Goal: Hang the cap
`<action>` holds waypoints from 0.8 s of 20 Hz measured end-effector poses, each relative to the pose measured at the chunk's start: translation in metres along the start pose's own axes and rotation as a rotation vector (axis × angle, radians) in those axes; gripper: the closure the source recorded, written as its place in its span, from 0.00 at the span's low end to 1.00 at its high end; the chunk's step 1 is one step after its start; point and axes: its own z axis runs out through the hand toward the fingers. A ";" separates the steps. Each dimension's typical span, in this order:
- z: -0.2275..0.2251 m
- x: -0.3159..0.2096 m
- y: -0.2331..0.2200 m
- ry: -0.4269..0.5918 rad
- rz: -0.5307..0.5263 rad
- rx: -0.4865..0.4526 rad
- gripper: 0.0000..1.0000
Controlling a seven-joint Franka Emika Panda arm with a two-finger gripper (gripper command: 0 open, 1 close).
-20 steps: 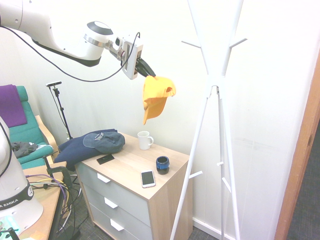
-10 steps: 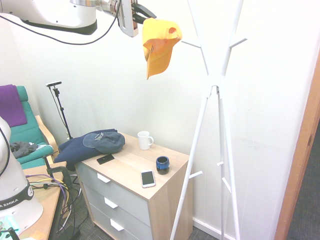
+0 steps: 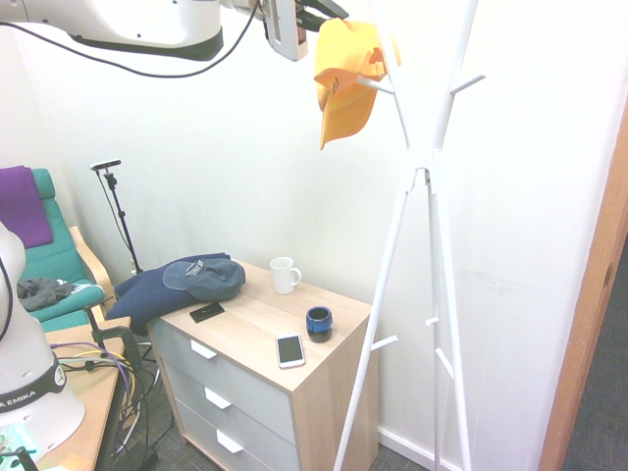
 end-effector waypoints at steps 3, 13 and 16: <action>0.008 -0.026 -0.014 -0.029 -0.010 -0.002 0.00; 0.021 -0.045 -0.010 -0.043 -0.008 -0.019 0.00; 0.023 -0.049 -0.011 -0.045 -0.012 -0.019 0.00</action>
